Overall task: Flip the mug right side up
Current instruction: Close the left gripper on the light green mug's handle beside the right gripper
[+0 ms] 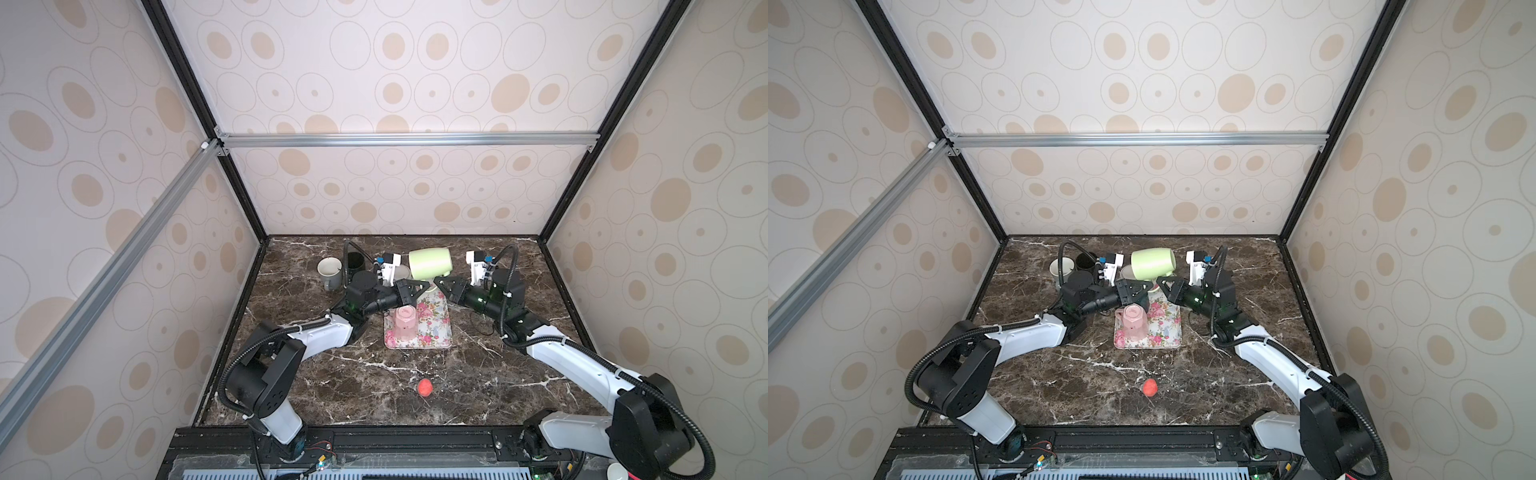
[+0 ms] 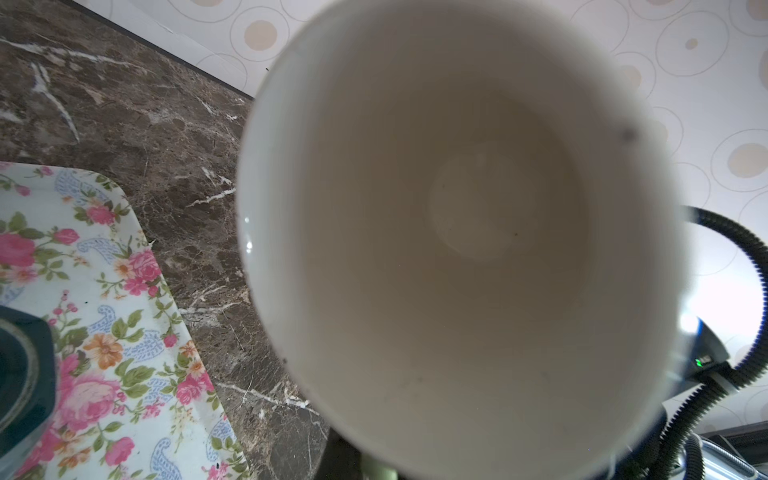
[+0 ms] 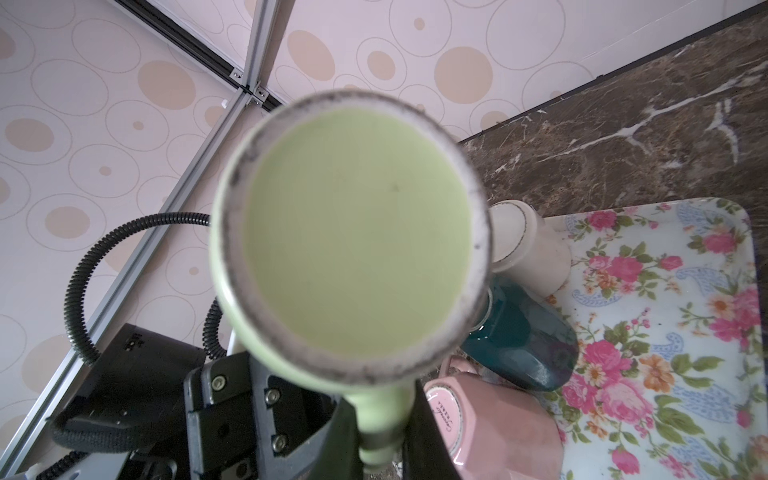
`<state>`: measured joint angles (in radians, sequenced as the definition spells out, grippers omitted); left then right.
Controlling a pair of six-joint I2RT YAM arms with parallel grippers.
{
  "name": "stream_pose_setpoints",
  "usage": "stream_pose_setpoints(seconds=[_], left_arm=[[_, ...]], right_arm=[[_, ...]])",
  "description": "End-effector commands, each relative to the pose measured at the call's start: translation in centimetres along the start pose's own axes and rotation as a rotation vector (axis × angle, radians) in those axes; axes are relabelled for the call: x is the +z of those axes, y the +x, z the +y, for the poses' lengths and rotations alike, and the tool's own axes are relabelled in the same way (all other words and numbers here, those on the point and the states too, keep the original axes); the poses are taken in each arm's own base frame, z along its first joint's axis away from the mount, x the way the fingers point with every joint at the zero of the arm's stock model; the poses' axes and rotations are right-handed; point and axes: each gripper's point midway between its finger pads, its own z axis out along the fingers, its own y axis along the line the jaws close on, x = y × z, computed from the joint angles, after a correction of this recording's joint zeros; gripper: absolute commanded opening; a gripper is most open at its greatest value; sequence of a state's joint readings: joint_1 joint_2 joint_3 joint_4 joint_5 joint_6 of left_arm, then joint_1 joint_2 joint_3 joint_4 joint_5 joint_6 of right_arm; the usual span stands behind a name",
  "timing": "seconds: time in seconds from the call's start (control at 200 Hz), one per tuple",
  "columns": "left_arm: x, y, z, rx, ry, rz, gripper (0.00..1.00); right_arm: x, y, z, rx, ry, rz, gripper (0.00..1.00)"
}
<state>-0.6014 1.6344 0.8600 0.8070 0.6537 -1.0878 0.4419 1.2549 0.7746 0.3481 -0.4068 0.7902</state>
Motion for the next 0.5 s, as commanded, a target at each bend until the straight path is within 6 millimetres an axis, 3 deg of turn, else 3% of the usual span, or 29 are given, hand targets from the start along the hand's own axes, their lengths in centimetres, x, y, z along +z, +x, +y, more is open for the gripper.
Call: stream_pose_setpoints(seconds=[0.0,0.225,0.495], left_arm=[[0.04,-1.21,-5.32,0.081,0.157,-0.028,0.0],[0.16,-1.1,-4.63,0.084,0.123,-0.022,0.0],[0.17,-0.98,-4.32,0.088,0.106,-0.019,0.0]], right_arm=[[0.58,1.87,-0.43,-0.052,0.008,0.069,0.0],[0.58,2.01,-0.67,-0.054,0.021,0.075,0.0],[0.72,2.35,-1.09,-0.044,0.028,0.085,0.1]])
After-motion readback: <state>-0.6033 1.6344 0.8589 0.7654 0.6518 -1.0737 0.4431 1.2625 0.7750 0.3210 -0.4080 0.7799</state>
